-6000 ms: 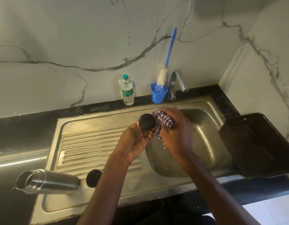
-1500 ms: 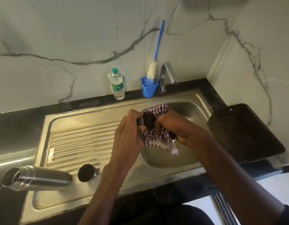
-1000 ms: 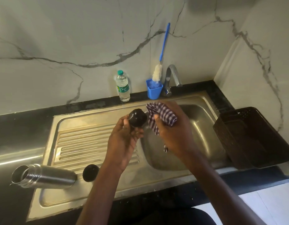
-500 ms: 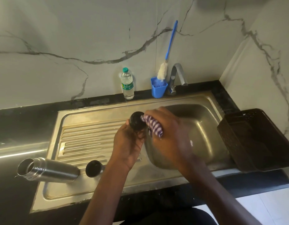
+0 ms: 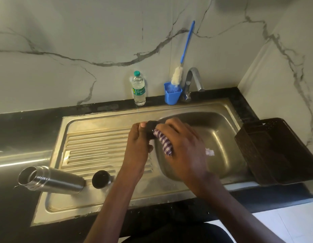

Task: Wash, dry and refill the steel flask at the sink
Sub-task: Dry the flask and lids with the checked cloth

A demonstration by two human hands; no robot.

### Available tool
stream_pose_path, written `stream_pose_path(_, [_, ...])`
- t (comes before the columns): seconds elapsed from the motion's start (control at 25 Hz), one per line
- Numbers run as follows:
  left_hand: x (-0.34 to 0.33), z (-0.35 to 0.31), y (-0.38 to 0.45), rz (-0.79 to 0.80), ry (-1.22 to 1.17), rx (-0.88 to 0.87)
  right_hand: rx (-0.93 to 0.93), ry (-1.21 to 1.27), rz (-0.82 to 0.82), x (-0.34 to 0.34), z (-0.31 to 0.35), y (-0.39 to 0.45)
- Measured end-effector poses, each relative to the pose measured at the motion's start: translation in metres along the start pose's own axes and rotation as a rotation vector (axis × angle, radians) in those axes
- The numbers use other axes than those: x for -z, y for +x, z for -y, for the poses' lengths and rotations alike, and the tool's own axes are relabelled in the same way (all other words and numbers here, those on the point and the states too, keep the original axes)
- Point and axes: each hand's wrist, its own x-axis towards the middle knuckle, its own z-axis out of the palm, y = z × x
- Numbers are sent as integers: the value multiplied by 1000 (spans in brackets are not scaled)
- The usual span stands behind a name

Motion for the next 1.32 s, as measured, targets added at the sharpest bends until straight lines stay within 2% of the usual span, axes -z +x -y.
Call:
stream_pose_path(0.08, [1, 2, 3, -15, 73, -43, -1, 94, 17, -2, 3, -5])
stream_pose_path(0.16, [4, 5, 7, -21, 144, -93, -65, 198, -74, -6, 3, 0])
stream_pose_path(0.24, [5, 6, 8, -18, 173, -113, -96, 118, -148, -9, -1, 5])
stream_pose_path(0.32, [5, 7, 6, -12, 130, -65, -28, 84, -108, -10, -5, 0])
stream_pose_path(0.4, [6, 9, 4, -14, 76, -16, 40, 206, -46, -8, -5, -6])
stream_pose_path(0.48, [6, 11, 3, 5, 130, -60, -6, 315, -121, -7, -4, -4])
stream_pose_path(0.52, [6, 12, 2, 30, 156, -94, -38, 282, -163, -8, -1, -2])
stream_pose_path(0.56, [4, 11, 2, 38, 142, -118, -42, 185, -150, -9, 0, 1])
stream_pose_path(0.68, [2, -1, -2, 0, -13, -71, 71, -95, 103, -19, 6, 0])
stream_pose_path(0.76, [3, -4, -2, 18, -78, -61, 78, -85, 133, -26, 7, -2])
stream_pose_path(0.84, [3, -6, -3, 55, -30, -142, 41, -25, 98, -23, 8, 3])
stream_pose_path(0.92, [2, -9, -5, 87, 49, -286, -35, 87, 110, -8, 12, 18])
stream_pose_path(1.0, [0, -13, -9, 89, 109, -422, -210, 299, 155, 14, 14, 41])
stream_pose_path(1.12, [-2, -18, -12, 21, 320, -620, -508, 681, 386, 42, 6, 65])
stream_pose_path(1.24, [-1, -18, -12, -7, 627, -839, -761, 917, 555, 54, -7, 64])
stream_pose_path(1.32, [-4, -17, -13, -26, 714, -876, -895, 1112, 623, 48, -16, 58])
